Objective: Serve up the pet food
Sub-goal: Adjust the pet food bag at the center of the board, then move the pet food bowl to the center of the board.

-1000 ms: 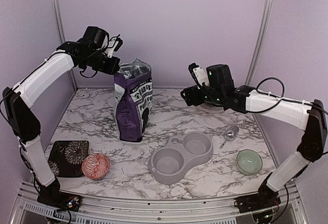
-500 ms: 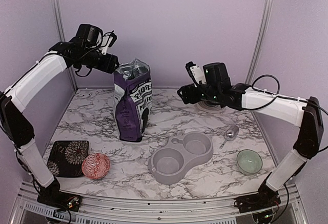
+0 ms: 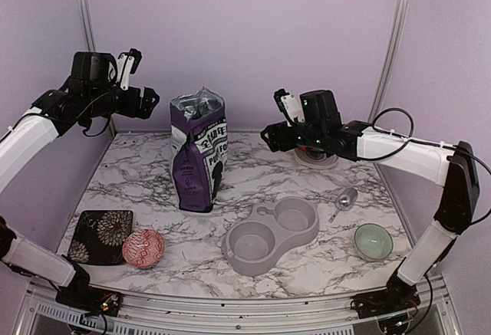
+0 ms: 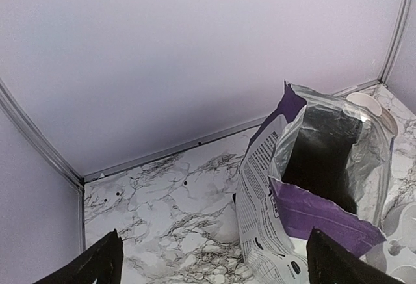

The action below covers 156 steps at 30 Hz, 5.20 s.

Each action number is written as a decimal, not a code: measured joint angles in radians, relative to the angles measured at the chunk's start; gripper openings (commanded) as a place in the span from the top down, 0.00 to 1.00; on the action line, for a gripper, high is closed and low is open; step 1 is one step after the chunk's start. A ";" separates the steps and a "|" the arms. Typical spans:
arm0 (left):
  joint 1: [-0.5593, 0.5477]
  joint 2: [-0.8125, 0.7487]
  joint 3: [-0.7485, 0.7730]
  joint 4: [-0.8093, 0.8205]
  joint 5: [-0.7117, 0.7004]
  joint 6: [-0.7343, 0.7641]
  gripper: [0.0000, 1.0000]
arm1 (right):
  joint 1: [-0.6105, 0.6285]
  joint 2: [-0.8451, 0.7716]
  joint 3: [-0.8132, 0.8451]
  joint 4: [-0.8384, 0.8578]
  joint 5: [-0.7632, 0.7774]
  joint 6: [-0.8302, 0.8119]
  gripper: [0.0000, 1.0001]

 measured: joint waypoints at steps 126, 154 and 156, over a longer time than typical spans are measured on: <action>-0.552 0.696 -0.078 0.100 0.202 -0.075 0.95 | -0.126 -0.250 -0.543 -0.337 0.153 0.586 0.02; -0.552 0.916 0.290 0.058 -0.022 -0.688 1.00 | -0.158 -0.330 -0.583 -0.294 0.140 0.597 0.03; -0.552 0.948 0.340 0.060 -0.032 -0.728 1.00 | -0.158 -0.343 -0.584 -0.293 0.140 0.601 0.03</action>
